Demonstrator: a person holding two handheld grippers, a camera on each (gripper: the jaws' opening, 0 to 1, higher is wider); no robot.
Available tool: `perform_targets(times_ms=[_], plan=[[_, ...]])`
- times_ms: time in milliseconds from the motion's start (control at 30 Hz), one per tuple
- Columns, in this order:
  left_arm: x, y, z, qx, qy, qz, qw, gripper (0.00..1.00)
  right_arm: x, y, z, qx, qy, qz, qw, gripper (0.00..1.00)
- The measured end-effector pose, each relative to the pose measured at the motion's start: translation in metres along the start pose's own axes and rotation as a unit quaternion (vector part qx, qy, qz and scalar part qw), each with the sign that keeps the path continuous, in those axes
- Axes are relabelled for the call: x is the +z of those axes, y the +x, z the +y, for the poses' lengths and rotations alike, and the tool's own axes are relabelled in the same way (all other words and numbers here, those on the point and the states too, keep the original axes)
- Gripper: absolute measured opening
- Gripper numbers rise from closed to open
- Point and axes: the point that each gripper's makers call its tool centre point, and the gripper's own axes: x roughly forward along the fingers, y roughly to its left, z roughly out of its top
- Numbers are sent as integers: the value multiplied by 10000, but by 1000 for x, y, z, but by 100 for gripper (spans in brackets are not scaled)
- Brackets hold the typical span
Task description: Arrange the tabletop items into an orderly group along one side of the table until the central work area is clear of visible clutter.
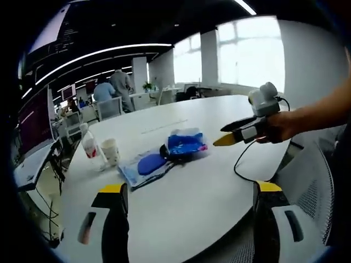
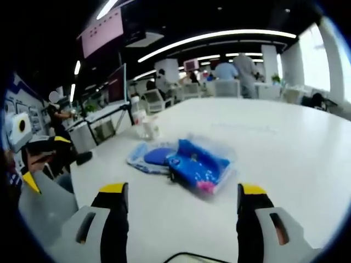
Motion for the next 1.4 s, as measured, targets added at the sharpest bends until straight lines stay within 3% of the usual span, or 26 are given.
perform_targets(times_ms=[300, 633, 933, 1033, 1200, 1400], plan=[[20, 29, 6, -135, 57, -103, 9998, 94, 5, 0, -2, -63, 89, -104, 9999, 78], [21, 63, 6, -383, 82, 18, 9992, 94, 12, 0, -18, -268, 115, -135, 9995, 77], [26, 93, 17, -418, -273, 20, 9988, 93, 16, 2, -38, -475, 362, -177, 9981, 75], [25, 104, 22, -396, 61, 92, 9992, 93, 16, 5, -41, -511, 391, -155, 9978, 75], [34, 124, 29, -415, -167, 5, 9990, 92, 17, 10, -49, -576, 548, -163, 9967, 73], [37, 146, 31, -472, -171, 75, 9987, 91, 19, 21, -56, -626, 654, -138, 9958, 72]])
